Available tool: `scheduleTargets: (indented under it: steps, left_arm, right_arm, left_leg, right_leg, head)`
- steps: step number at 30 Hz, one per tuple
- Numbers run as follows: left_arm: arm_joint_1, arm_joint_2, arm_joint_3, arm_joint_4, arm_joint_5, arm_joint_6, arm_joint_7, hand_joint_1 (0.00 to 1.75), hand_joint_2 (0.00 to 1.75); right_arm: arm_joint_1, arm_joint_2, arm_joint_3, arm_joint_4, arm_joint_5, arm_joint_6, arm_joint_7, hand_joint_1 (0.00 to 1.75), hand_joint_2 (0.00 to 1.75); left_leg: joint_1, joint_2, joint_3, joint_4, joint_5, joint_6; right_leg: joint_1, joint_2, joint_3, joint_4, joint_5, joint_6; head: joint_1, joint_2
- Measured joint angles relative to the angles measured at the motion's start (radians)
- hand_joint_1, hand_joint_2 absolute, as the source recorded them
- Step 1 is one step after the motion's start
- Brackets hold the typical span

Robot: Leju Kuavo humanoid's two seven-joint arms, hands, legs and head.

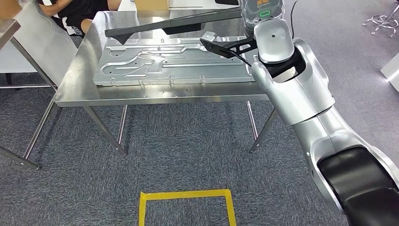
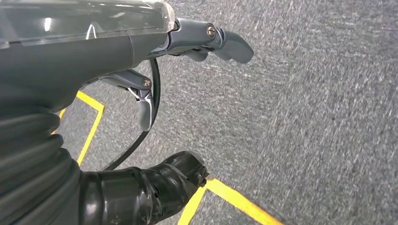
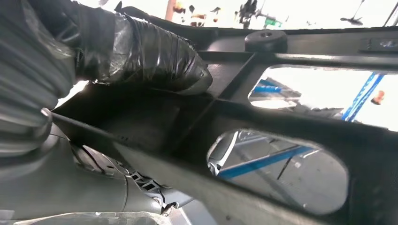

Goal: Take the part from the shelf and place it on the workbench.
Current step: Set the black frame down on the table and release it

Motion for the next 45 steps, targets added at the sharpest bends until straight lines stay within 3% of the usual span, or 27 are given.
scheduleTargets:
  steps: [1, 2, 4, 6, 11, 13, 15, 16, 17, 19, 21, 24, 27, 31, 33, 34, 35, 36, 38, 39, 43, 45]
  left_arm:
    - [0.001, 0.001, 0.0, 0.0, 0.001, 0.0, 0.001, 0.0, 1.75]
    - [0.001, 0.001, 0.0, 0.0, 0.001, 0.001, 0.003, 0.0, 1.75]
    - [0.002, 0.003, 0.001, 0.0, 0.001, 0.005, 0.005, 0.0, 1.75]
    - [0.002, 0.004, 0.002, 0.0, 0.001, 0.007, 0.006, 0.0, 1.75]
    - [0.0, 0.002, 0.003, 0.0, 0.001, 0.009, 0.006, 0.0, 1.75]
    - [0.0, 0.003, 0.005, 0.0, 0.001, 0.011, 0.006, 0.0, 1.75]
    - [0.0, 0.002, 0.005, 0.0, 0.001, 0.013, 0.006, 0.0, 1.75]
    - [0.0, 0.002, 0.006, 0.0, 0.001, 0.014, 0.006, 0.0, 1.75]
    - [0.0, 0.002, 0.006, 0.0, 0.001, 0.015, 0.006, 0.0, 1.75]
    - [0.001, 0.001, 0.006, 0.0, 0.001, 0.016, 0.006, 0.0, 1.75]
    - [0.001, -0.002, 0.006, 0.0, 0.002, 0.016, 0.005, 0.0, 1.75]
    - [-0.001, -0.007, 0.007, 0.0, 0.002, 0.018, 0.004, 0.0, 1.75]
    - [-0.004, -0.011, 0.007, 0.0, 0.001, 0.018, 0.003, 0.0, 1.75]
    - [-0.003, -0.01, 0.007, 0.0, 0.002, 0.018, 0.003, 0.0, 1.75]
    - [-0.001, -0.007, 0.007, 0.0, 0.002, 0.019, 0.002, 0.0, 1.75]
    - [0.001, -0.004, 0.007, 0.0, 0.001, 0.019, 0.003, 0.0, 1.75]
    - [0.002, -0.002, 0.008, 0.0, 0.001, 0.019, 0.003, 0.0, 1.75]
    - [0.003, -0.002, 0.008, 0.0, 0.001, 0.019, 0.003, 0.0, 1.75]
    - [0.004, -0.001, 0.008, 0.0, 0.001, 0.019, 0.004, 0.0, 1.75]
    - [0.004, -0.001, 0.008, 0.0, 0.001, 0.019, 0.004, 0.0, 1.75]
    - [0.003, -0.004, 0.009, 0.0, -0.001, 0.018, 0.001, 0.0, 1.75]
    - [0.004, -0.005, 0.011, 0.0, -0.002, 0.018, 0.0, 0.0, 1.75]
  right_arm:
    - [0.002, 0.0, 0.0, 0.0, 0.0, 0.0, -0.001, 1.75, 1.75]
    - [0.004, 0.0, 0.0, 0.001, 0.0, 0.0, -0.001, 1.75, 1.75]
    - [0.006, 0.002, 0.0, 0.003, 0.0, -0.001, 0.0, 1.75, 1.75]
    - [0.006, 0.005, 0.0, 0.008, 0.0, -0.001, 0.003, 1.75, 1.75]
    - [0.009, 0.01, 0.0, 0.016, 0.0, -0.004, 0.007, 1.75, 1.75]
    - [0.009, 0.01, 0.0, 0.021, 0.0, -0.005, 0.011, 1.75, 1.75]
    - [0.016, 0.01, 0.0, 0.028, 0.0, -0.007, 0.016, 1.75, 1.75]
    - [0.021, 0.01, 0.0, 0.031, 0.0, -0.009, 0.018, 1.75, 1.75]
    - [0.024, 0.01, 0.0, 0.035, 0.0, -0.011, 0.019, 1.75, 1.75]
    - [0.025, 0.01, 0.0, 0.041, 0.0, -0.016, 0.02, 1.75, 1.75]
    - [0.027, 0.011, 0.0, 0.046, 0.0, -0.022, 0.021, 1.75, 1.75]
    - [0.029, 0.017, 0.0, 0.048, -0.001, -0.027, 0.027, 1.75, 1.75]
    - [0.03, 0.018, 0.0, 0.047, -0.001, -0.027, 0.032, 1.75, 1.75]
    - [0.031, 0.019, 0.0, 0.048, 0.0, -0.027, 0.035, 1.75, 1.75]
    - [0.034, 0.023, 0.0, 0.053, 0.0, -0.026, 0.036, 1.75, 1.75]
    - [0.036, 0.024, 0.0, 0.055, 0.0, -0.026, 0.037, 1.75, 1.75]
    - [0.039, 0.025, 0.0, 0.057, 0.0, -0.026, 0.036, 1.75, 1.75]
    - [0.039, 0.025, 0.0, 0.058, 0.0, -0.026, 0.036, 1.75, 1.75]
    - [0.04, 0.025, 0.0, 0.06, 0.0, -0.027, 0.036, 1.75, 1.75]
    - [0.04, 0.025, 0.0, 0.061, 0.0, -0.027, 0.036, 1.75, 1.75]
    - [0.042, 0.023, 0.0, 0.062, 0.0, -0.03, 0.036, 1.75, 1.75]
    - [0.043, 0.02, 0.0, 0.064, 0.0, -0.031, 0.036, 1.75, 1.75]
  left_leg:
    - [0.0, 0.0, -0.023, 0.018, 0.013, -0.002]
    - [0.0, 0.0, -0.027, -0.004, 0.047, -0.003]
    - [0.0, 0.001, 0.013, -0.127, 0.134, -0.002]
    - [-0.003, 0.0, 0.051, -0.221, 0.168, 0.004]
    - [-0.003, -0.001, 0.066, -0.239, 0.153, 0.033]
    - [-0.001, -0.001, 0.075, -0.241, 0.147, 0.041]
    - [-0.002, -0.001, 0.081, -0.241, 0.139, 0.044]
    - [-0.002, -0.002, 0.087, -0.241, 0.134, 0.044]
    - [-0.003, -0.003, 0.094, -0.241, 0.129, 0.043]
    - [-0.005, -0.005, 0.111, -0.242, 0.118, 0.042]
    - [-0.005, -0.006, 0.121, -0.246, 0.109, 0.036]
    - [-0.002, -0.003, 0.128, -0.256, 0.105, 0.019]
    - [-0.006, -0.001, 0.137, -0.263, 0.1, 0.01]
    - [-0.003, 0.0, 0.127, -0.233, 0.088, 0.01]
    - [-0.001, 0.0, 0.039, -0.091, 0.049, 0.001]
    - [0.0, 0.0, 0.0, -0.044, 0.05, -0.004]
    - [0.002, 0.0, -0.024, -0.034, 0.072, -0.01]
    - [0.004, 0.001, -0.005, -0.098, 0.12, -0.013]
    - [0.003, 0.002, 0.041, -0.205, 0.167, -0.011]
    - [0.002, 0.001, 0.05, -0.227, 0.167, -0.006]
    - [0.003, 0.001, 0.061, -0.235, 0.149, 0.024]
    - [0.005, 0.001, 0.073, -0.238, 0.143, 0.034]
  right_leg:
    - [0.0, 0.002, 0.005, 0.003, -0.007, 0.001]
    - [-0.001, 0.003, 0.011, 0.008, -0.016, 0.004]
    - [-0.002, 0.004, 0.023, 0.022, -0.037, 0.012]
    - [0.001, 0.006, 0.024, 0.037, -0.055, 0.022]
    - [0.002, 0.005, 0.015, 0.066, -0.083, 0.044]
    - [-0.004, 0.004, -0.039, 0.169, -0.128, 0.056]
    - [-0.009, 0.003, -0.123, 0.3, -0.162, 0.063]
    - [-0.011, 0.003, -0.15, 0.328, -0.154, 0.063]
    - [-0.012, 0.003, -0.157, 0.318, -0.127, 0.061]
    - [-0.008, 0.002, -0.12, 0.195, -0.034, 0.045]
    - [0.002, 0.0, -0.074, 0.08, 0.019, 0.021]
    - [0.013, 0.0, -0.048, 0.034, 0.012, 0.001]
    - [0.004, 0.0, -0.027, 0.01, 0.016, -0.006]
    - [-0.002, -0.002, -0.012, -0.005, 0.017, -0.004]
    - [0.0, -0.001, 0.007, -0.008, 0.002, -0.005]
    - [-0.001, 0.0, 0.016, -0.004, -0.009, -0.004]
    - [-0.003, 0.001, 0.024, 0.004, -0.023, -0.001]
    - [-0.005, 0.002, 0.029, 0.014, -0.036, 0.005]
    - [-0.003, 0.004, 0.029, 0.037, -0.059, 0.019]
    - [-0.002, 0.004, 0.026, 0.044, -0.067, 0.025]
    - [-0.001, 0.005, 0.018, 0.072, -0.076, 0.044]
    - [-0.007, 0.004, -0.027, 0.154, -0.105, 0.054]
  head:
    - [0.0, 0.0]
    - [0.0, 0.0]
    - [0.0, 0.0]
    - [0.001, 0.0]
    - [0.001, 0.0]
    - [0.001, 0.0]
    - [0.001, 0.0]
    - [0.001, 0.0]
    - [0.001, 0.0]
    - [0.002, 0.0]
    - [-0.001, 0.0]
    - [-0.001, 0.0]
    - [-0.001, 0.0]
    - [-0.001, 0.0]
    - [-0.001, 0.0]
    - [-0.002, 0.0]
    - [-0.002, 0.0]
    - [-0.002, 0.0]
    - [-0.002, 0.0]
    - [-0.002, 0.0]
    - [-0.001, 0.0]
    - [-0.001, 0.0]
